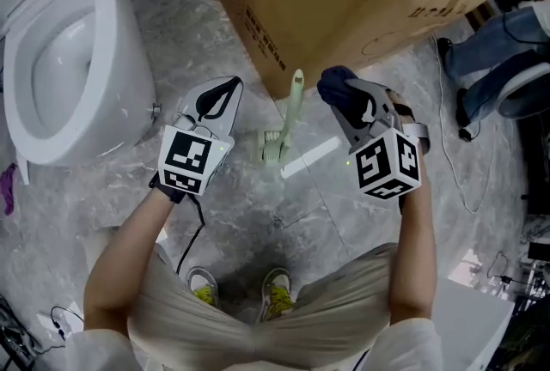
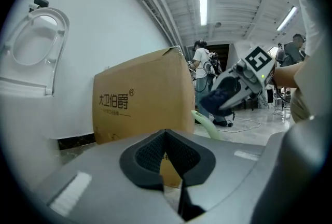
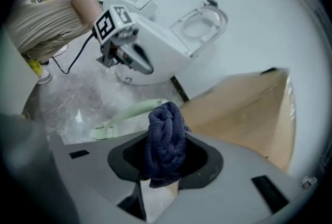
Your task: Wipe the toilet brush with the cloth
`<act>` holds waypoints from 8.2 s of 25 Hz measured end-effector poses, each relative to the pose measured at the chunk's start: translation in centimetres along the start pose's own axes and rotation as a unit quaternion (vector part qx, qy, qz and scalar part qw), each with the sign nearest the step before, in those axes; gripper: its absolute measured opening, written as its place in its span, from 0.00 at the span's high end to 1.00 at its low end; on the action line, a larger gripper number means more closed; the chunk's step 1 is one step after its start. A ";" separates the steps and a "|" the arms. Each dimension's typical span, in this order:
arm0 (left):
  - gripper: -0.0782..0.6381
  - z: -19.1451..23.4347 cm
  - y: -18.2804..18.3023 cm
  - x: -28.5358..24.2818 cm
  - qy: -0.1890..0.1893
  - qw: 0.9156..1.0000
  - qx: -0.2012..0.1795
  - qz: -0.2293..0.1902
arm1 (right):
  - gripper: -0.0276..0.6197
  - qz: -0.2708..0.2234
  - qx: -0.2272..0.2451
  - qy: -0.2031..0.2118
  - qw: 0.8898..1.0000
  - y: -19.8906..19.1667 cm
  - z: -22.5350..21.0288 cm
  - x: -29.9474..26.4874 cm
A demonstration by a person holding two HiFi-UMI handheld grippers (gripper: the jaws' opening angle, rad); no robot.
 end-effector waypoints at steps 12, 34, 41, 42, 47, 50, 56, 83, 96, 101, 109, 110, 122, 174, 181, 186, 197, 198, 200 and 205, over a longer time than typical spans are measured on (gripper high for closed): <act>0.89 0.2 -0.2 0.2 0.001 1.000 -0.009 0.002 | 0.74 -0.073 0.074 -0.059 0.993 6.4 1.8 0.0; 0.89 0.1 -0.8 0.2 -0.010 1.000 -0.009 0.008 | 0.74 -0.042 0.111 0.001 0.993 5.2 5.9 -1.8; 0.89 -0.1 -0.7 0.1 -0.013 1.000 -0.009 0.007 | 0.74 -0.046 0.109 0.031 0.992 5.0 6.8 -1.9; 0.89 -0.1 -0.7 0.0 -0.013 1.000 -0.010 0.007 | 0.74 -0.047 0.108 0.036 0.992 5.0 6.9 -1.9; 0.89 -0.1 -0.8 0.0 -0.012 1.000 -0.010 0.009 | 0.74 -0.044 0.108 0.057 0.991 4.7 7.6 -2.2; 0.89 -0.1 -0.8 0.0 -0.013 1.000 -0.010 0.008 | 0.74 -0.040 0.110 0.069 0.991 4.6 8.0 -2.4; 0.89 -0.3 -0.9 -0.2 -0.014 1.000 -0.010 0.012 | 0.74 -0.031 0.112 0.095 0.989 4.0 8.7 -2.8; 0.89 -0.6 -1.1 -0.2 -0.018 1.000 -0.012 0.020 | 0.74 -0.025 0.123 0.177 0.976 3.3 12.0 -4.4; 0.89 -0.6 -1.4 -0.4 -0.022 0.999 -0.010 0.025 | 0.74 -0.019 0.129 0.206 0.970 3.0 14.1 -5.7; 0.89 -0.4 -1.6 -0.5 -0.023 0.999 -0.007 0.029 | 0.74 -0.017 0.130 0.216 0.968 2.9 14.6 -6.1; 0.89 -0.2 -1.8 -0.5 -0.027 0.999 -0.004 0.034 | 0.74 -0.015 0.128 0.236 0.963 2.6 15.7 -7.1; 0.89 -0.2 -1.9 -0.5 -0.027 0.999 -0.004 0.034 | 0.74 -0.015 0.127 0.239 0.963 2.5 15.8 -7.3; 0.89 0.4 -2.0 -0.7 -0.024 0.999 -0.003 0.035 | 0.74 -0.030 0.133 0.282 0.950 3.3 17.8 -5.7; 0.89 -1.0 -2.1 -0.8 -0.019 0.999 -0.025 0.040 | 0.73 -0.095 0.038 0.108 0.989 5.0 18.6 -7.3; 0.89 -0.6 -3.2 -0.5 -0.016 0.998 -0.021 0.055 | 0.73 -0.092 0.034 0.121 0.988 4.7 19.4 -8.3; 0.89 -0.9 -3.3 0.0 -0.017 0.998 -0.030 0.060 | 0.73 -0.091 0.033 0.133 0.986 4.3 20.1 -9.0; 0.89 -1.6 -3.8 1.0 -0.043 0.997 -0.023 0.059 | 0.73 -0.071 0.030 0.162 0.984 3.4 22.5 -11.5; 0.89 -1.7 -4.1 1.0 -0.050 0.996 -0.013 0.066 | 0.73 -0.069 0.030 0.165 0.983 3.3 22.8 -11.8; 0.89 -1.8 -4.3 0.9 -0.061 0.996 0.007 0.070 | 0.73 -0.067 0.027 0.169 0.983 3.1 23.2 -12.2; 0.89 -2.4 -4.0 1.0 -0.068 0.995 0.001 0.068 | 0.73 -0.062 0.005 0.176 0.982 2.5 23.8 -12.9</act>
Point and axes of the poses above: the fingertips, and each gripper's own axes: x backward along the fingers, z to its left, y out of its top, the point moved 6 cm from there along x, backward along the fingers, and after that the axes turned 8 degrees about z, right-handed, at the moved point
